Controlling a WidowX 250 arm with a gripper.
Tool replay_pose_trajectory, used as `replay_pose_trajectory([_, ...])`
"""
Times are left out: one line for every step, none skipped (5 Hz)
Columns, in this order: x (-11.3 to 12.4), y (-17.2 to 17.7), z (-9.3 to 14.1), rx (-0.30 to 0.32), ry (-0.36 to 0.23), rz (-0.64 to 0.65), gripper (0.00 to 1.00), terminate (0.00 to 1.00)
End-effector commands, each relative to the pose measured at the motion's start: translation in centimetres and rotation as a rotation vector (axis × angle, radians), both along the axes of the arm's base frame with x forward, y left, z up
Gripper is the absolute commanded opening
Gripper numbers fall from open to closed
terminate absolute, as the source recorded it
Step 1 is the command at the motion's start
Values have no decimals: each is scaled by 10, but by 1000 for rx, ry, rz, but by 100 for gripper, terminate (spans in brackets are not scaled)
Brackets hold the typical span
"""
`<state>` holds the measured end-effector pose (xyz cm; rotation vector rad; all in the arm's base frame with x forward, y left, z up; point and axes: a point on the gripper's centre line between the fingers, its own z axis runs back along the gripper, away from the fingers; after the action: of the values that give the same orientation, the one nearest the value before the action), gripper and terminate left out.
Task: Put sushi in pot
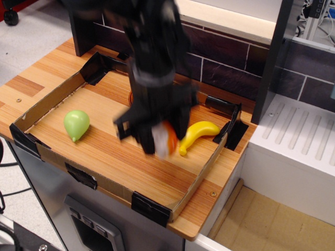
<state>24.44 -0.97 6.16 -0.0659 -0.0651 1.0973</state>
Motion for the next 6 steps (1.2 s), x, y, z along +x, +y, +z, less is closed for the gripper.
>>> replay_pose_trajectory([56,39,40,-10,-73,105,0,0])
replay_pose_trajectory([71,49,25,25,-66,124,0,0])
replay_pose_trajectory([81,49,17,41,-65,130,0,0])
replay_pose_trajectory([87,49,6,62,-42,122,100,0])
replay_pose_trajectory([91,49,4,74,-32,121,100,0])
replay_pose_trajectory([96,49,14,65,-47,117,100,0])
